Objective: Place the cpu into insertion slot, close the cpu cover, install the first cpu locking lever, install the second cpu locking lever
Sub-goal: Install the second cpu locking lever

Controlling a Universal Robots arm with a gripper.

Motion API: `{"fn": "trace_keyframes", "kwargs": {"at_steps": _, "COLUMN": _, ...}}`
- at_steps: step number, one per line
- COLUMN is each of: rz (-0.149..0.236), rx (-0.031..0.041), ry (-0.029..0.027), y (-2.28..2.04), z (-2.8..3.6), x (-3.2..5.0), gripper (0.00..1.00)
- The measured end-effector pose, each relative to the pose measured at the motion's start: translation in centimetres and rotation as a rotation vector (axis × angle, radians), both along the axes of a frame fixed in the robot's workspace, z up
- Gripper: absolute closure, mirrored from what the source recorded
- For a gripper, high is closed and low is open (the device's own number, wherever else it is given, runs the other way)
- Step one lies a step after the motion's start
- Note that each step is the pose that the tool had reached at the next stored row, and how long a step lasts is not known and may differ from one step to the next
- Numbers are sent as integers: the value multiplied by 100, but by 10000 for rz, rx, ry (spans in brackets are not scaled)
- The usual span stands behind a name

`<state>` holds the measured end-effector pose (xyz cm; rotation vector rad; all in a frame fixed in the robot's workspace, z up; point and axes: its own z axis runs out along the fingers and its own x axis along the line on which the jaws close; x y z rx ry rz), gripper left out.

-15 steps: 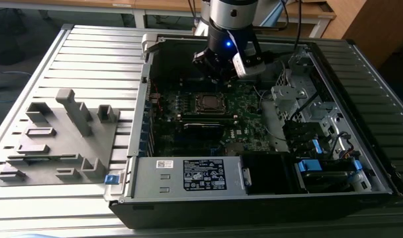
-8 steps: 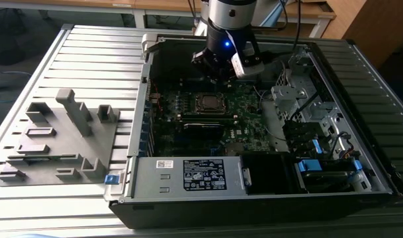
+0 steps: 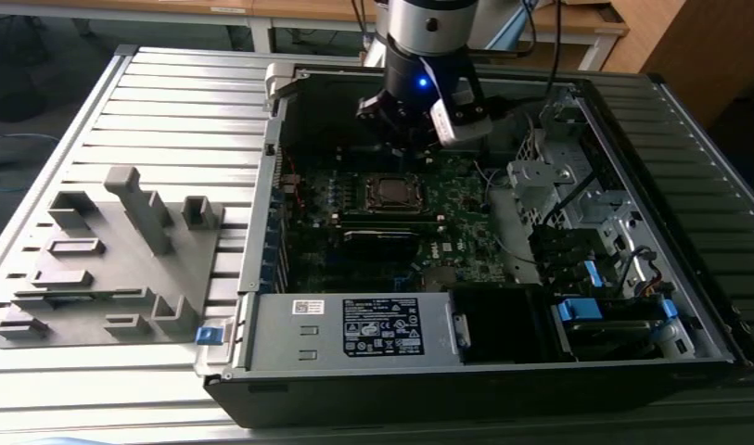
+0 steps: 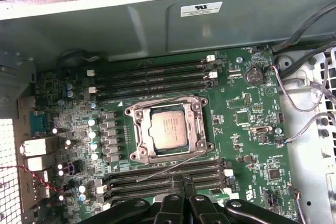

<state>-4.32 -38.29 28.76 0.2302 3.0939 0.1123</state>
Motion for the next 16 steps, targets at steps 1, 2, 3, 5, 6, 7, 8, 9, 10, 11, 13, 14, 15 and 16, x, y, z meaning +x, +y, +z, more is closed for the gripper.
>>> {"fn": "trace_keyframes", "kwargs": {"at_steps": 1, "rz": 0, "rx": 0, "ry": 0, "y": 0, "z": 0, "x": -3, "gripper": 89}}
{"fn": "trace_keyframes", "kwargs": {"at_steps": 2, "rz": 0, "rx": 0, "ry": 0, "y": 0, "z": -1, "x": -6, "gripper": 89}}
{"fn": "trace_keyframes", "kwargs": {"at_steps": 3, "rz": 0, "rx": 0, "ry": 0, "y": 0, "z": -1, "x": -8, "gripper": 89}}
{"fn": "trace_keyframes", "kwargs": {"at_steps": 5, "rz": 0, "rx": 1, "ry": 0, "y": 0, "z": -2, "x": -14, "gripper": 89}}
{"fn": "trace_keyframes", "kwargs": {"at_steps": 6, "rz": -1, "rx": 1, "ry": -1, "y": 0, "z": -2, "x": -17, "gripper": 89}}
{"fn": "trace_keyframes", "kwargs": {"at_steps": 7, "rz": 0, "rx": 0, "ry": -1, "y": 0, "z": -3, "x": -20, "gripper": 89}}
{"fn": "trace_keyframes", "kwargs": {"at_steps": 8, "rz": -1, "rx": 0, "ry": -1, "y": 0, "z": -3, "x": -22, "gripper": 89}}
{"fn": "trace_keyframes", "kwargs": {"at_steps": 9, "rz": 0, "rx": 0, "ry": 0, "y": 0, "z": -3, "x": -25, "gripper": 89}}
{"fn": "trace_keyframes", "kwargs": {"at_steps": 10, "rz": 0, "rx": 0, "ry": 0, "y": 0, "z": -3, "x": -28, "gripper": 89}}
{"fn": "trace_keyframes", "kwargs": {"at_steps": 11, "rz": 0, "rx": 0, "ry": 0, "y": 0, "z": -4, "x": -31, "gripper": 89}}
{"fn": "trace_keyframes", "kwargs": {"at_steps": 13, "rz": 0, "rx": 0, "ry": 0, "y": 0, "z": -5, "x": -36, "gripper": 89}}
{"fn": "trace_keyframes", "kwargs": {"at_steps": 14, "rz": 0, "rx": 0, "ry": 0, "y": 0, "z": -5, "x": -39, "gripper": 89}}
{"fn": "trace_keyframes", "kwargs": {"at_steps": 15, "rz": 0, "rx": 1, "ry": -1, "y": 0, "z": -5, "x": -42, "gripper": 89}}
{"fn": "trace_keyframes", "kwargs": {"at_steps": 16, "rz": 0, "rx": 1, "ry": -1, "y": 0, "z": -6, "x": -45, "gripper": 89}}
